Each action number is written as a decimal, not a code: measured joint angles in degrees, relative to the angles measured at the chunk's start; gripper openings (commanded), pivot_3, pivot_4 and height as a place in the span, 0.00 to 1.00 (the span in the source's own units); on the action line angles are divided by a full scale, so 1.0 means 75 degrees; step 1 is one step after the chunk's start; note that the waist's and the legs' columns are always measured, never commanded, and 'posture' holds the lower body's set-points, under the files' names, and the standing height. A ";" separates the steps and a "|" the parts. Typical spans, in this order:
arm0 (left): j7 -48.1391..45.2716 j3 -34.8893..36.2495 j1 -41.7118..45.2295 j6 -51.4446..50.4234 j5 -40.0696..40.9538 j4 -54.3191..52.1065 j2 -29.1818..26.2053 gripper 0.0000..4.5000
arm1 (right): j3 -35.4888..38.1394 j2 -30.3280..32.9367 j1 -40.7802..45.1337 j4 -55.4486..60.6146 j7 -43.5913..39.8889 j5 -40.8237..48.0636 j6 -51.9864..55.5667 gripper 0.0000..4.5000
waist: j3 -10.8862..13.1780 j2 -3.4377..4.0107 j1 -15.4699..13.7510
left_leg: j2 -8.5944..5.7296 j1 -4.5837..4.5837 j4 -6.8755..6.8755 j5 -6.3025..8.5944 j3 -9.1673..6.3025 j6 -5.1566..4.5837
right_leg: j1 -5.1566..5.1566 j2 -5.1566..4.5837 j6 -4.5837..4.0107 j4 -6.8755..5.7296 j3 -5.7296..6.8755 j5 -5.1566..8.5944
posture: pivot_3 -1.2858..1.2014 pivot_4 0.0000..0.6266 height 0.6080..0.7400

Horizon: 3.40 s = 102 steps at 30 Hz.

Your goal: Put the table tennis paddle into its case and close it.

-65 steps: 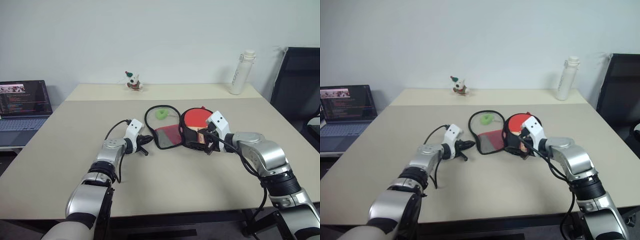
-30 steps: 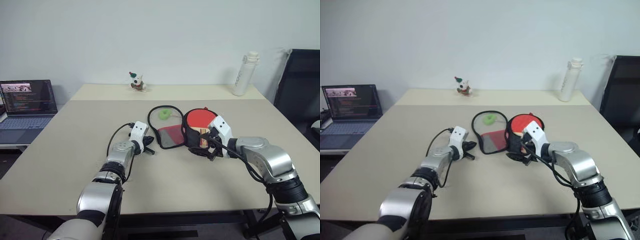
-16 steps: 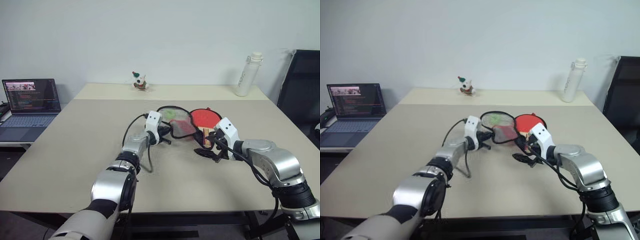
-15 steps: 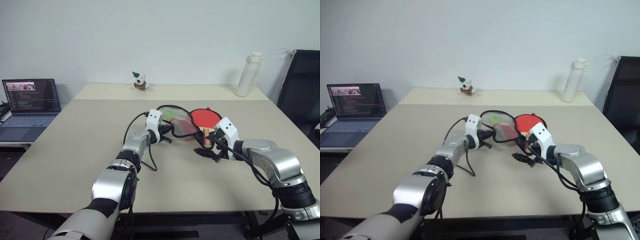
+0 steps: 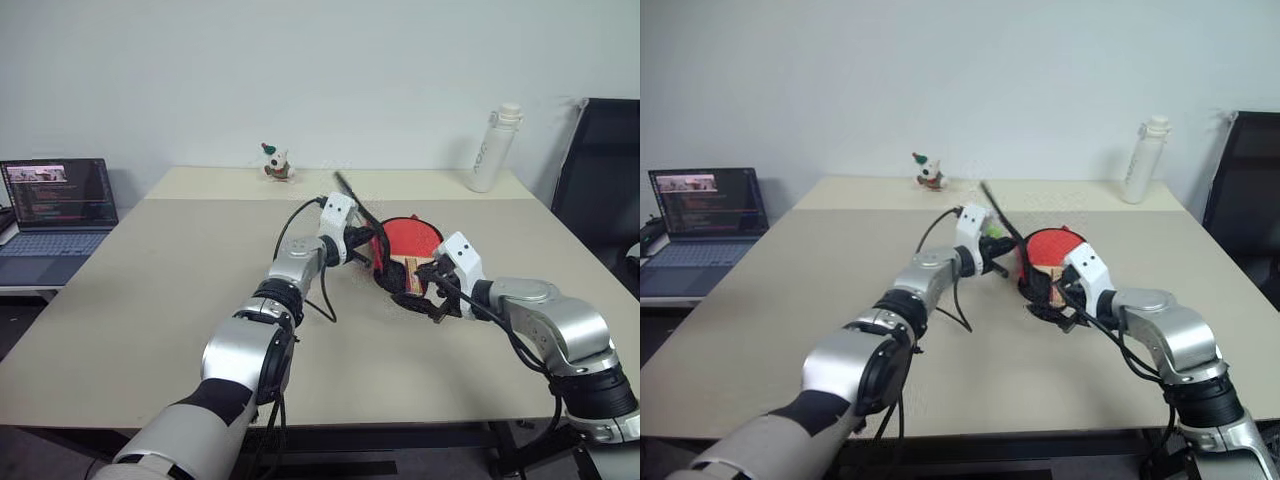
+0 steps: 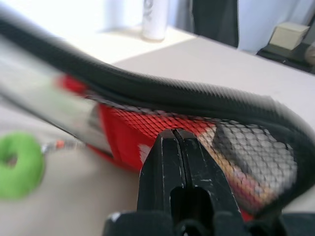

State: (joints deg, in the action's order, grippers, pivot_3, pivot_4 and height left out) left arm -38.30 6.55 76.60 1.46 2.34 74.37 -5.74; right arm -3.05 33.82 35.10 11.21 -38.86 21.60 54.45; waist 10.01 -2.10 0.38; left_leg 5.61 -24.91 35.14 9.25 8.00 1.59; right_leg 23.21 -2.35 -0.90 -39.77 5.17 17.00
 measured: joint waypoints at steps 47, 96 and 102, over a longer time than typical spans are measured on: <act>-0.0841 0.1265 -0.5824 -0.5082 0.3565 -1.0247 -0.3317 0.00 | 0.0863 -0.2019 0.4154 -1.1018 0.3166 -0.2131 -0.5220 1.00 | 0.0001 0.0006 0.0195 | 0.0013 0.0020 0.0001 -0.0011 0.0039 0.0017 | 0.0005 0.0008 -0.0004 -0.0027 -0.0108 0.0000 | 0.52 0.24 1.00; -0.1459 0.1382 -0.7520 -0.5586 0.5240 -1.1577 -0.4874 0.00 | 0.2433 -0.3303 0.4636 -1.1258 0.1556 -0.1676 -0.3282 0.00 | -0.0015 -0.0011 0.0605 | 0.0040 0.0063 -0.0037 0.0007 0.0070 0.0008 | -0.0001 0.0012 -0.0005 -0.0019 -0.0149 0.0001 | 0.52 0.24 1.00; -0.1644 0.1593 -0.8024 -0.5666 0.5441 -1.1908 -0.5077 0.00 | 0.1876 -0.3613 0.4613 -1.0563 0.0359 -0.1675 -0.1958 0.00 | -0.0013 -0.0009 0.0635 | 0.0047 0.0063 -0.0040 0.0010 0.0074 0.0008 | 0.0006 0.0017 -0.0006 -0.0018 -0.0154 0.0001 | 0.52 0.24 1.00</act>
State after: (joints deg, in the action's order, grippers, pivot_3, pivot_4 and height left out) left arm -50.63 18.50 16.42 -41.03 43.15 -14.94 -43.82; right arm 11.02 6.73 69.70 -68.01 -36.17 9.04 39.76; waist 9.91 -2.17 5.14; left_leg 5.96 -24.44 34.84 9.33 8.55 1.65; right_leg 23.26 -2.22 -0.94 -39.90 4.01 17.00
